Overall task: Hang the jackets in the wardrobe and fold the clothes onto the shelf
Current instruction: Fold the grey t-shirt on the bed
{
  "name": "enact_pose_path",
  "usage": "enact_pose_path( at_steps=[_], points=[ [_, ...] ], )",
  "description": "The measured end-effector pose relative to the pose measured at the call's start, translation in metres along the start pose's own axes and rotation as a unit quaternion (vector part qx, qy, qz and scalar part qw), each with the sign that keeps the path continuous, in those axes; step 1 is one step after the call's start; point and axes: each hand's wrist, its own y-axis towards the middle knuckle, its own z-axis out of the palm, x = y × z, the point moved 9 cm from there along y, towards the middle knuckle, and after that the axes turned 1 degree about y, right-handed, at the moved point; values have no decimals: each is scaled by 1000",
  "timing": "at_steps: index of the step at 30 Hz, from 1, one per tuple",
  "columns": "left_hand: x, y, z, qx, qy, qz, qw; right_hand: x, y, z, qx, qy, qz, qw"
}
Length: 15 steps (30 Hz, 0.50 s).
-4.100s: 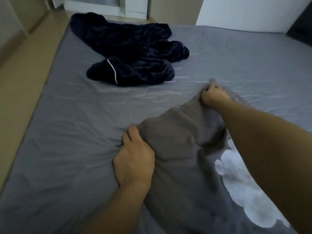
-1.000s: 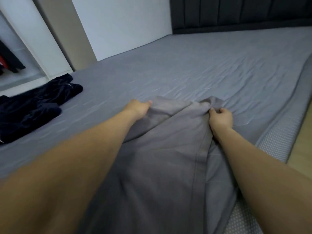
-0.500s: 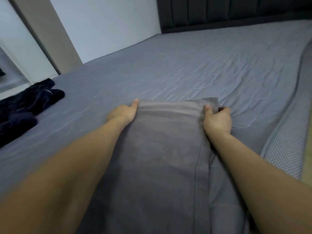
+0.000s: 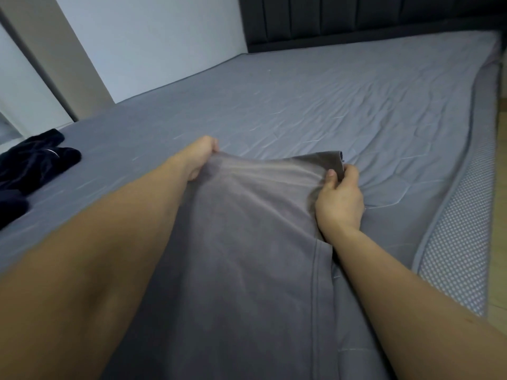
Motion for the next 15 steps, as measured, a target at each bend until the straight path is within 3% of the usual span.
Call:
enact_pose_path(
  at_steps=[2, 5, 7, 9, 11, 13, 15],
  points=[
    [1, -5, 14, 109, 4, -36, 993, -1, 6, 7, 26, -20, 7, 999],
    [-17, 0, 17, 148, -22, 22, 988, -7, 26, 19, 98, -31, 41, 994],
    [-26, 0, 16, 156, 108, 73, 979, -17, 37, 25, 141, 70, 113, 981],
    [-20, 1, 14, 162, 317, 86, 931, -27, 37, 30, 186, 208, 207, 938],
    [-6, 7, 5, 171, 423, 55, 888, -29, 34, 31, 211, 273, 251, 904],
    [-5, 11, -8, 136, 521, 46, 841, -28, 36, 31, 207, 247, 228, 919],
    [-19, 15, -18, 42, 597, 69, 798, -27, 41, 31, 182, 178, 172, 952]
  ],
)
